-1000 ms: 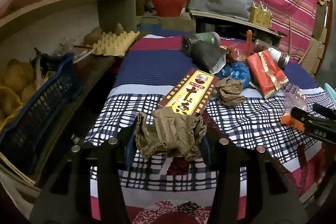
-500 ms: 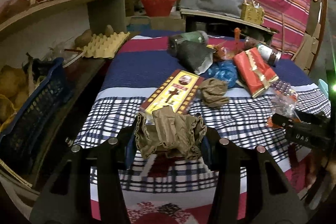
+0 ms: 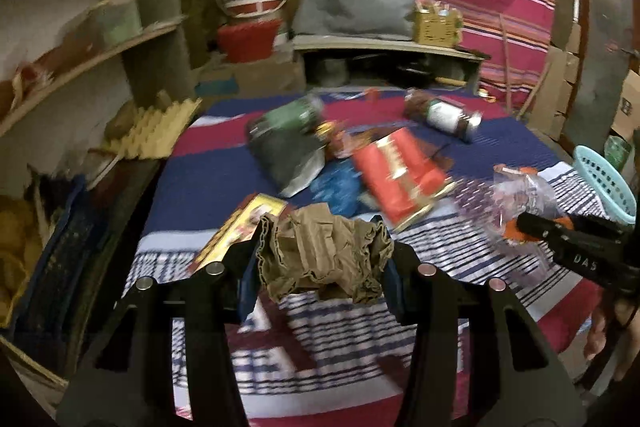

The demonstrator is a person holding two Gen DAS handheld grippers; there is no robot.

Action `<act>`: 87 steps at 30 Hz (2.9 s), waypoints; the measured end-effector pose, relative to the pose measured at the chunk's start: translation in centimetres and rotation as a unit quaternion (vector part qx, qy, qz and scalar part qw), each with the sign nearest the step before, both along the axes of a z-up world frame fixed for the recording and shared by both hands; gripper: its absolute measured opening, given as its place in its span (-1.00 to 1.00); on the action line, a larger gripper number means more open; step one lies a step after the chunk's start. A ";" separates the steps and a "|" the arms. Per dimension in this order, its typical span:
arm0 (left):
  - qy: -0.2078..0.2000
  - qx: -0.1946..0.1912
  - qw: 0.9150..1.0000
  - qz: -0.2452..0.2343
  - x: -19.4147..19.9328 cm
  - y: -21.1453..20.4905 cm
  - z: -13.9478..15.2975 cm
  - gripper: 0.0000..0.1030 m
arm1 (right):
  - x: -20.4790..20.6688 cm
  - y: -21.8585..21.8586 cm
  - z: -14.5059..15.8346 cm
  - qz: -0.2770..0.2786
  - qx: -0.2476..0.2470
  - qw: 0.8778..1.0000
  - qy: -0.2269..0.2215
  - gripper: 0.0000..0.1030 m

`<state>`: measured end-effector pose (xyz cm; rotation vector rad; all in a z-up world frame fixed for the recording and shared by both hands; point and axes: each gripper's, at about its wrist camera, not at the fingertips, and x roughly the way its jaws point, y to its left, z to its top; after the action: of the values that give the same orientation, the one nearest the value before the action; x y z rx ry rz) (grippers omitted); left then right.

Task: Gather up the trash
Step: 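Lift the brown paper with the left tool while the right tool grasps the clear plastic bag, then carry the brown paper and plastic bag with both tools over the blue basket, then open both tools to drop the paper and bag into the basket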

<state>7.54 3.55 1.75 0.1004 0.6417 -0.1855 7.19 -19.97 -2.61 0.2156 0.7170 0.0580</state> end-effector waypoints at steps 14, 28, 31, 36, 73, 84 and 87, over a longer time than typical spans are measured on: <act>-0.051 0.005 0.993 -0.111 -0.5 -16.2 3.3 -0.06 | -4.0 -13.1 4.1 -0.108 -0.048 0.992 -0.051 -0.17; -0.039 -0.024 0.985 -0.164 1.8 -28.9 1.6 -0.06 | -7.3 -24.2 4.3 -0.210 -0.088 0.971 -0.070 -0.17; -0.042 -0.019 0.982 -0.183 1.7 -32.0 1.2 -0.06 | -8.0 -27.0 3.6 -0.238 -0.075 0.966 -0.068 -0.17; -0.045 -0.012 0.974 -0.220 1.3 -36.8 0.8 -0.06 | -9.2 -31.6 2.5 -0.281 -0.058 0.956 -0.063 -0.16; -0.007 -0.017 0.963 -0.267 4.4 -49.3 -1.0 0.73 | -7.6 -39.0 -1.5 -0.319 -0.032 0.947 -0.032 -0.16; -0.049 0.012 0.980 -0.191 5.3 -44.0 -0.7 0.88 | -4.9 -37.9 -2.1 -0.305 -0.043 0.951 -0.025 -0.03; -0.058 0.016 0.983 -0.173 5.2 -42.2 -0.3 0.89 | -4.2 -37.4 -2.0 -0.306 -0.057 0.950 -0.025 0.34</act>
<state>12.77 -38.67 1.42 0.2520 0.5074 -0.5010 3.04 -57.40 -4.65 0.3175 0.5765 -0.5672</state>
